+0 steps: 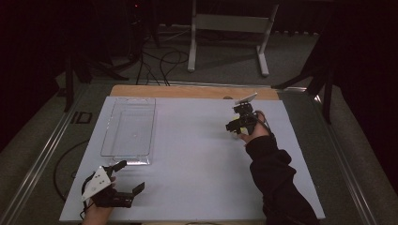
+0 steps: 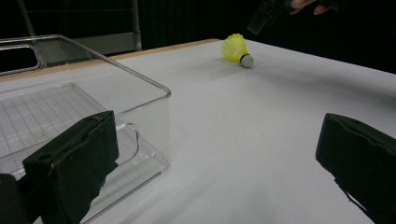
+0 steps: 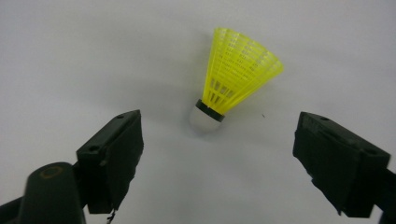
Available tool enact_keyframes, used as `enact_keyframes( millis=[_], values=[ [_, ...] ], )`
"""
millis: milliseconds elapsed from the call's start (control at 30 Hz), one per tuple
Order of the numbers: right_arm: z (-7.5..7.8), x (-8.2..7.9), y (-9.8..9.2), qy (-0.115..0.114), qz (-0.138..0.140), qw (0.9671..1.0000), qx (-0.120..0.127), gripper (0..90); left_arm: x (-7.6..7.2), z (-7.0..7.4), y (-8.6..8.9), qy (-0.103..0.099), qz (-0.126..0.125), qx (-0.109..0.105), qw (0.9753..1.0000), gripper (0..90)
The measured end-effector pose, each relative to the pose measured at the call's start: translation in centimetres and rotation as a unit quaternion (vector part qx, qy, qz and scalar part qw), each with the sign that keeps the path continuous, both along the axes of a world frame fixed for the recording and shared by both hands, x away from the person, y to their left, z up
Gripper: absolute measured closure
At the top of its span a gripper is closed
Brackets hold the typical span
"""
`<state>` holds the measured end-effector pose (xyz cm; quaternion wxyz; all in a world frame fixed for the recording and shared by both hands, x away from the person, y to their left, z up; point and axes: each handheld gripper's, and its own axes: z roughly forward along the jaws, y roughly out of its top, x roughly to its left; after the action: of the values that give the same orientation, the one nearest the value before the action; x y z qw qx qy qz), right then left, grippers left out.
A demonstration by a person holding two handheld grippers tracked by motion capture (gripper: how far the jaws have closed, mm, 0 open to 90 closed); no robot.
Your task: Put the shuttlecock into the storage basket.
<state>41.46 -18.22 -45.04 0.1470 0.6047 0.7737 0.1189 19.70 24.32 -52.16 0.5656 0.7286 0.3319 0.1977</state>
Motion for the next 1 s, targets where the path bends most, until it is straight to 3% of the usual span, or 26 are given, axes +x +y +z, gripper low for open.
enact_keyframes(
  millis=[100,300,533,833,1000],
  values=[
    [-0.4,0.4,-0.1,0.001,-0.01,0.9999,0.003,16.8,0.0,0.0,0.0,0.0,0.0,0.0,1.0,0.3],
    [-2.0,1.1,0.1,0.03,-0.039,0.9987,0.012,18.8,0.0,0.0,0.0,-0.001,0.001,-0.001,1.0,0.3],
    [-4.5,2.2,-0.5,0.081,-0.088,0.9924,0.027,27.3,0.0,0.0,0.0,0.0,0.001,-0.001,1.0,0.3],
    [-5.2,2.9,-0.6,0.08,-0.11,0.9905,0.021,40.6,0.0,0.0,0.0,0.0,0.0,0.0,1.0,0.3],
    [-5.6,3.2,-0.5,0.096,-0.116,0.9882,0.028,46.7,0.0,0.0,0.0,-0.002,-0.001,0.001,1.0,0.3]
  ],
)
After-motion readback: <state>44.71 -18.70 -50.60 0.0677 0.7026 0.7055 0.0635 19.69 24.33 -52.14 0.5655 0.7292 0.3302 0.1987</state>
